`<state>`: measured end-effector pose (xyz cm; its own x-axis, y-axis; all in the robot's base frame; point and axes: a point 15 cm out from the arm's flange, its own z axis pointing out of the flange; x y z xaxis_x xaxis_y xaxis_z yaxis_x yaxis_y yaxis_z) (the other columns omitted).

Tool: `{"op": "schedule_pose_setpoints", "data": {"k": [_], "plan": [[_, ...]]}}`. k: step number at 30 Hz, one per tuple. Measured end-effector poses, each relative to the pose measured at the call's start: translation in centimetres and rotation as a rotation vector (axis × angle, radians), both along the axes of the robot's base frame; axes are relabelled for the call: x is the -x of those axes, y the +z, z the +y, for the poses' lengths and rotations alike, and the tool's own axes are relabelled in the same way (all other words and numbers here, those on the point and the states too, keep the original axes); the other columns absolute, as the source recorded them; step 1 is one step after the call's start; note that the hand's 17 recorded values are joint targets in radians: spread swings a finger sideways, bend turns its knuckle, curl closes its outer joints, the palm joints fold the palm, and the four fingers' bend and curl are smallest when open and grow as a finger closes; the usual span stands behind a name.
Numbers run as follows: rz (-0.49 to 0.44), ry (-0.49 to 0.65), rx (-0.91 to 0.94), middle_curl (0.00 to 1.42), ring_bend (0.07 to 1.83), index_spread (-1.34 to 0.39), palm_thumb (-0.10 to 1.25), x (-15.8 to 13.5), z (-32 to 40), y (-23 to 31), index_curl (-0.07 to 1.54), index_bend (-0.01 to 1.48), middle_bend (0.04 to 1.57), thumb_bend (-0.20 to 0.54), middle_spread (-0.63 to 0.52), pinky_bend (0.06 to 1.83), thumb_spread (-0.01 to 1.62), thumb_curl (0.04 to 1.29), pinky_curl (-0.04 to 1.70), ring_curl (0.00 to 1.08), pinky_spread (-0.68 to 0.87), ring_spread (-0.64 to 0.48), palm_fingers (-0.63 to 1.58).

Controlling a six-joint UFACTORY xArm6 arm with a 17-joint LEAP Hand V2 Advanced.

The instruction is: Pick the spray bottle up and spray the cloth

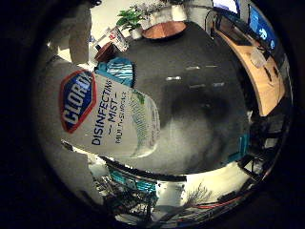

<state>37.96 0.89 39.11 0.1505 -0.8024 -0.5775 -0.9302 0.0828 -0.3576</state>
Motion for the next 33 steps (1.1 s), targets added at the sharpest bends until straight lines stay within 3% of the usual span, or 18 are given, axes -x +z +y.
{"op": "schedule_pose_setpoints", "data": {"k": [7, 18, 25, 33], "plan": [[-0.003, 0.012, 0.108, 0.65, 1.45, -0.23, 0.95, -0.7, 0.2, 3.6, 0.80, 1.09, 1.34, -0.021, -0.13, 1.16, 0.79, 0.80, 0.91, 0.56, -0.24, -0.17, 1.19], [0.080, 0.122, 0.239, 0.64, 1.47, -0.22, 0.95, -2.0, 4.0, 4.7, 0.78, 1.11, 1.34, -0.022, -0.12, 1.14, 0.77, 0.81, 0.98, 0.57, -0.23, -0.17, 1.20], [0.229, 0.289, 0.295, 0.64, 1.47, -0.22, 0.94, -3.5, 7.6, 4.3, 0.77, 1.13, 1.34, -0.021, -0.13, 1.13, 0.75, 0.82, 1.01, 0.56, -0.24, -0.16, 1.20], [0.408, 0.369, 0.249, 0.63, 1.48, -0.22, 0.93, -6.1, 10.7, 2.3, 0.77, 1.14, 1.35, -0.020, -0.13, 1.11, 0.75, 0.83, 1.04, 0.57, -0.24, -0.16, 1.19]]}}
